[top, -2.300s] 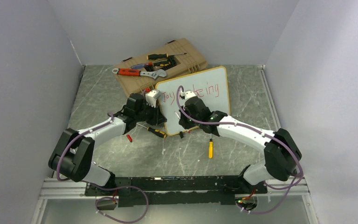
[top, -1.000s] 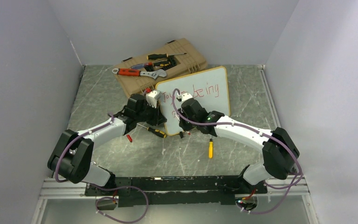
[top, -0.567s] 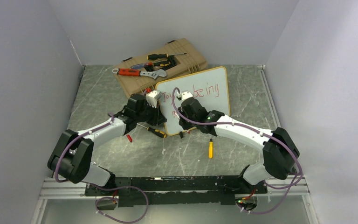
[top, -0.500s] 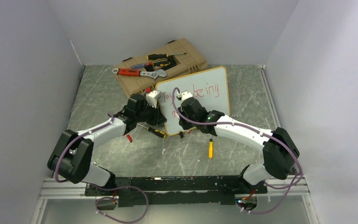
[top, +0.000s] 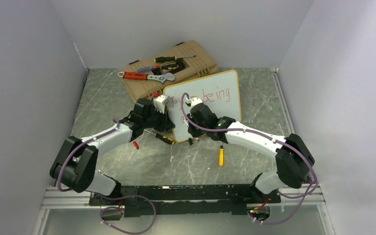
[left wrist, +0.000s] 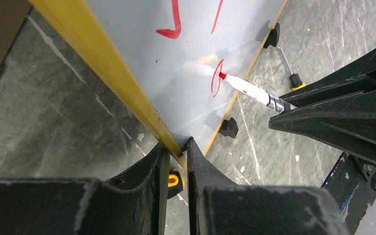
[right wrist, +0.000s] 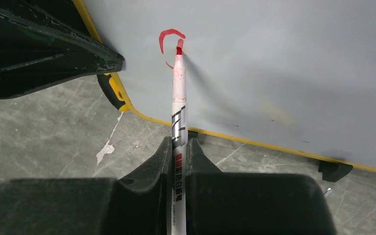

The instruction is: Write a sentence on the whiteboard

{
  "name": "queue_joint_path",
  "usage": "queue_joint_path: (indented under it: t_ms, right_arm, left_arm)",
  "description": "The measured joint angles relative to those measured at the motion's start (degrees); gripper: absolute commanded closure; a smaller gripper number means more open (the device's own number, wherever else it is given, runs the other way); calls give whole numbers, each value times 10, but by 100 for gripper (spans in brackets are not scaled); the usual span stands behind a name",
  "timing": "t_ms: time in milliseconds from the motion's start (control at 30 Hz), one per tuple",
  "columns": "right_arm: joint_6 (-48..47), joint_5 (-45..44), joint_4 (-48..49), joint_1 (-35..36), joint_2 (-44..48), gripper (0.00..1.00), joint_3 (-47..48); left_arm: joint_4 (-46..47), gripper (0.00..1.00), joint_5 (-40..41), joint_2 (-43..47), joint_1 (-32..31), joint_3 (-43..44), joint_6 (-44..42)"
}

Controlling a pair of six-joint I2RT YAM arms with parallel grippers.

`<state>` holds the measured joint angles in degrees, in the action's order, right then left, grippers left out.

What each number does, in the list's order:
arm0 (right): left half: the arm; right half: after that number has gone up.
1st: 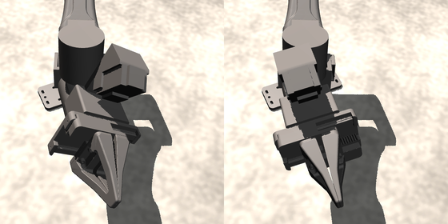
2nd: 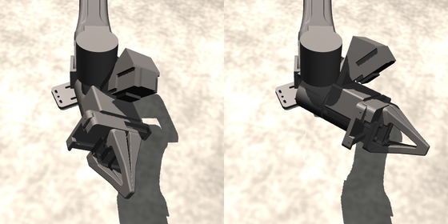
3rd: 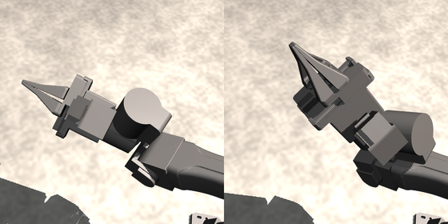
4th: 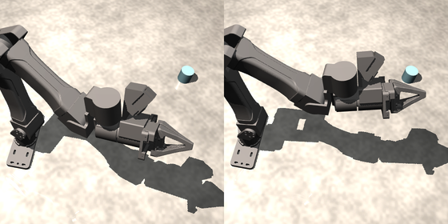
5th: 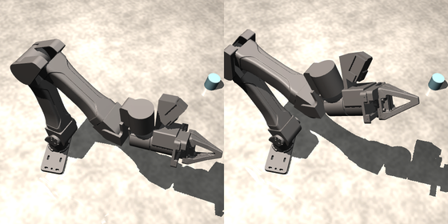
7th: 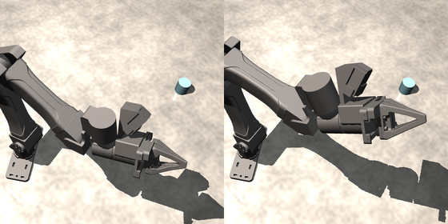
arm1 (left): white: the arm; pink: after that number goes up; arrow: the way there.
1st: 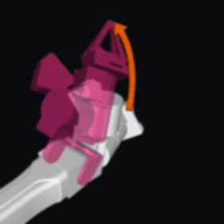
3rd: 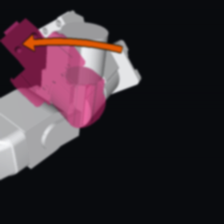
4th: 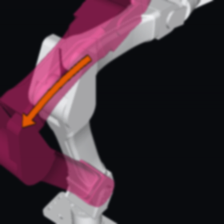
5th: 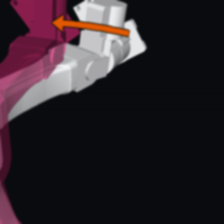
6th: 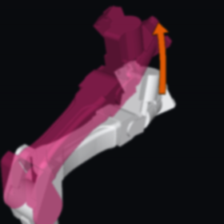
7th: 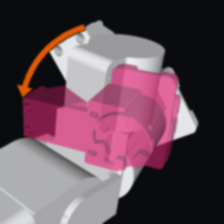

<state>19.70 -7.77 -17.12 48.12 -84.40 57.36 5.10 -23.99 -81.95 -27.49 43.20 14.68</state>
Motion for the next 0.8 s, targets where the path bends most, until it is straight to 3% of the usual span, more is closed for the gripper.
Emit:
queue_joint_path:
  t_ms: [333,633,800]
  right_arm:
    - [13,-27,-10,4,10,100,-15]
    - [9,-57,21,2,73,100,-16]
    - [1,-57,30,1,51,100,-3]
  left_arm:
    - [0,93,3,1,0,0,0]
    - [-3,93,5,4,-2,0,-3]
    - [-3,94,5,4,-2,0,-3]
